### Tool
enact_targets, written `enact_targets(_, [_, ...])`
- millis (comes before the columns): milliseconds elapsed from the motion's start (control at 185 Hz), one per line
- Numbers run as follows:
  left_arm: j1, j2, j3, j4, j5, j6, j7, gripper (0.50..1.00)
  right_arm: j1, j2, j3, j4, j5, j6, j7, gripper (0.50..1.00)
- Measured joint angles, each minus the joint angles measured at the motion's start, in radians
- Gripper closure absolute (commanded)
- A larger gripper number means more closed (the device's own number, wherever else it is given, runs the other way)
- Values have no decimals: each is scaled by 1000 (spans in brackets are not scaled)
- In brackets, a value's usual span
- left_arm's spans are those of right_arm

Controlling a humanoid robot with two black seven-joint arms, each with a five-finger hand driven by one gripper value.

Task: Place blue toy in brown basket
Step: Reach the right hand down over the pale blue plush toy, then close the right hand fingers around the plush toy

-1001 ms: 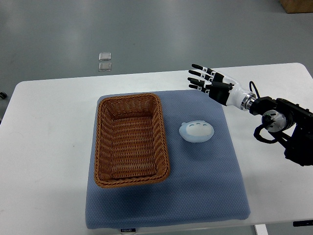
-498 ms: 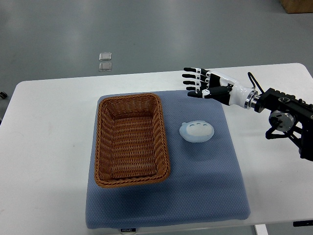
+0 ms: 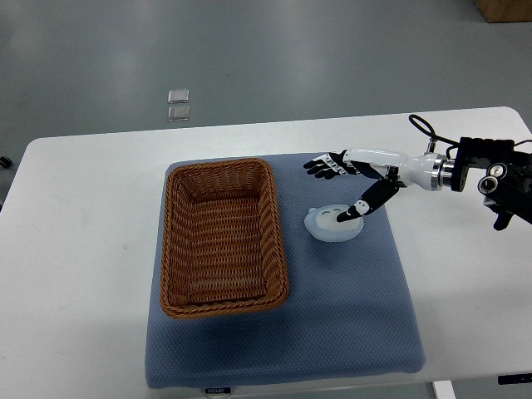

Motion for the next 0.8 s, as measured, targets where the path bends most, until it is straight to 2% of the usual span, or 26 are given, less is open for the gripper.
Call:
enact_targets(135, [0, 0, 0, -1, 0, 0, 0, 500, 10, -8, -26, 5, -93, -19, 13, 587])
enact_targets(373, [0, 0, 0, 0, 0, 0, 0, 500, 1, -9, -105, 25, -116, -183, 23, 587])
enact_targets(682, [0, 0, 0, 0, 0, 0, 0, 500, -43, 13, -127, 50, -130, -209, 36, 589])
enact_targets(801, [0, 0, 0, 0, 0, 0, 0, 500, -52, 19, -142, 46, -141, -255, 36, 599])
